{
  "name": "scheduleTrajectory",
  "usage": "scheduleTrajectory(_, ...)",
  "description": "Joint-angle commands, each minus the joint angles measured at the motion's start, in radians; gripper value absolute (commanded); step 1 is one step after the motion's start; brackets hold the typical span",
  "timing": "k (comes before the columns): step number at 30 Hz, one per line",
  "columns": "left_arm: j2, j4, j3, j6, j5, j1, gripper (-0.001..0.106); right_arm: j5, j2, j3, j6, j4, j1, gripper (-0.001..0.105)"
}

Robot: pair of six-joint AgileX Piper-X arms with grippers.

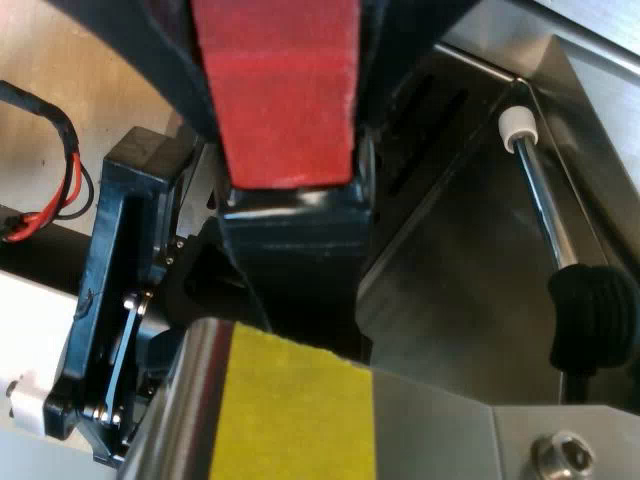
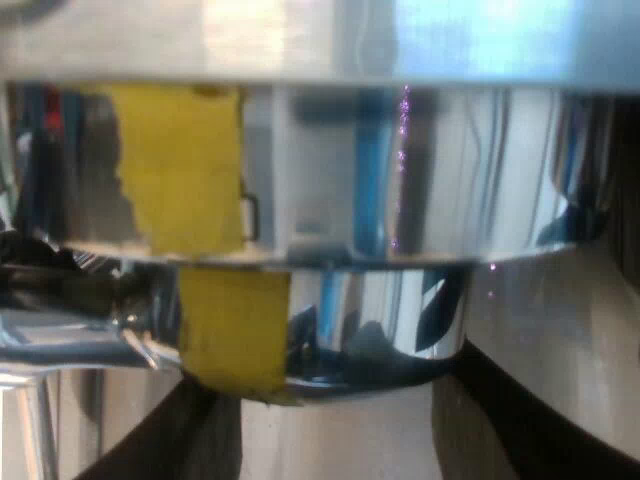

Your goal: Put the handle in the coffee machine

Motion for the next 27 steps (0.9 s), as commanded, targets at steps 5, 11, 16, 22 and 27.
scheduleTrajectory(5,-0.026,0.048,-0.007,0.039,0.092,0.025,0.040,-0.007,-0.025,-0.008,-0.008,-0.084,-0.004,0.044)
scheduleTrajectory(11,-0.026,0.048,-0.007,0.039,0.061,0.025,0.068,-0.007,-0.025,-0.008,-0.008,-0.084,-0.006,0.044)
scheduleTrajectory(16,-0.026,0.048,-0.007,0.039,0.060,0.025,0.068,-0.007,-0.025,-0.008,-0.008,-0.084,-0.006,0.044)
scheduleTrajectory(22,-0.031,0.057,-0.007,0.035,0.068,0.025,0.067,-0.007,-0.025,-0.008,-0.008,-0.084,-0.006,0.044)
scheduleTrajectory(27,-0.060,0.057,-0.007,0.035,0.071,0.043,0.067,-0.007,-0.028,-0.008,0.044,-0.084,-0.006,0.044)
